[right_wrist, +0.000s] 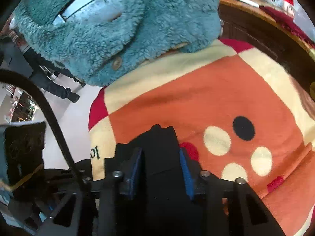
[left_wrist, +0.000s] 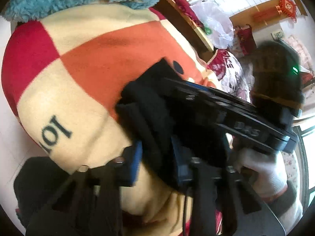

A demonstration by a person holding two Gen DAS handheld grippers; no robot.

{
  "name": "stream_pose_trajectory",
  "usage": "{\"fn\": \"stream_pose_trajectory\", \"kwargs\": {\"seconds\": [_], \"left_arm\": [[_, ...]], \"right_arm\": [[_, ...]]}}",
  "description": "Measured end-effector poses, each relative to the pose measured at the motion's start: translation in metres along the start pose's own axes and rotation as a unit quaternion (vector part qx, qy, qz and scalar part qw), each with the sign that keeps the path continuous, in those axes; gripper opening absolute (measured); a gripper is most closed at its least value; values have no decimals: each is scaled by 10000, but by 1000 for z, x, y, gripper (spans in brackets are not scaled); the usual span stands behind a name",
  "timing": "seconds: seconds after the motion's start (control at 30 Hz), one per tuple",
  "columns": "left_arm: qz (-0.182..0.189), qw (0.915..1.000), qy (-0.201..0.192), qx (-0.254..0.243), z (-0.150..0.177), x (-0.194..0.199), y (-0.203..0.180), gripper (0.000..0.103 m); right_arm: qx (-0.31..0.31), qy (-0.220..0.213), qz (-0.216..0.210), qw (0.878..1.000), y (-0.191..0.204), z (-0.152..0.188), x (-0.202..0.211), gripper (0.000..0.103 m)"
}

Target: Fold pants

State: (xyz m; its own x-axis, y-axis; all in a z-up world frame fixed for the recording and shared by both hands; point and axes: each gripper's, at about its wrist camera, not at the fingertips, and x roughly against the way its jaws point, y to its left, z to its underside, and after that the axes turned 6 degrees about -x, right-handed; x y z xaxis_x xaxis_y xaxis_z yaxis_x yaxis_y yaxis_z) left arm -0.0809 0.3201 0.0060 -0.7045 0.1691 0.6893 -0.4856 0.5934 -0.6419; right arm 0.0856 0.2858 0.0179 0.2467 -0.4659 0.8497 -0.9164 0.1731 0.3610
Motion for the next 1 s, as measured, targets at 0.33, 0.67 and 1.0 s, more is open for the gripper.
{"fn": "stream_pose_trajectory", "kwargs": {"seconds": [0.33,0.67,1.0], "left_arm": [[137,9896,-685,-1260,-3,49,-68,15],[759,9518,-734,-2881,24,56,-180,15],[1104,9436,108,-3121,60,-6,-220,14]], "right_arm": [[-624,-1270,-655,9878,2,11,88,24],[-1249,-2744,-1183,9461,-16,79,203,19],[-2270,-3228,-700,9162,-63,165,257,28]]}}
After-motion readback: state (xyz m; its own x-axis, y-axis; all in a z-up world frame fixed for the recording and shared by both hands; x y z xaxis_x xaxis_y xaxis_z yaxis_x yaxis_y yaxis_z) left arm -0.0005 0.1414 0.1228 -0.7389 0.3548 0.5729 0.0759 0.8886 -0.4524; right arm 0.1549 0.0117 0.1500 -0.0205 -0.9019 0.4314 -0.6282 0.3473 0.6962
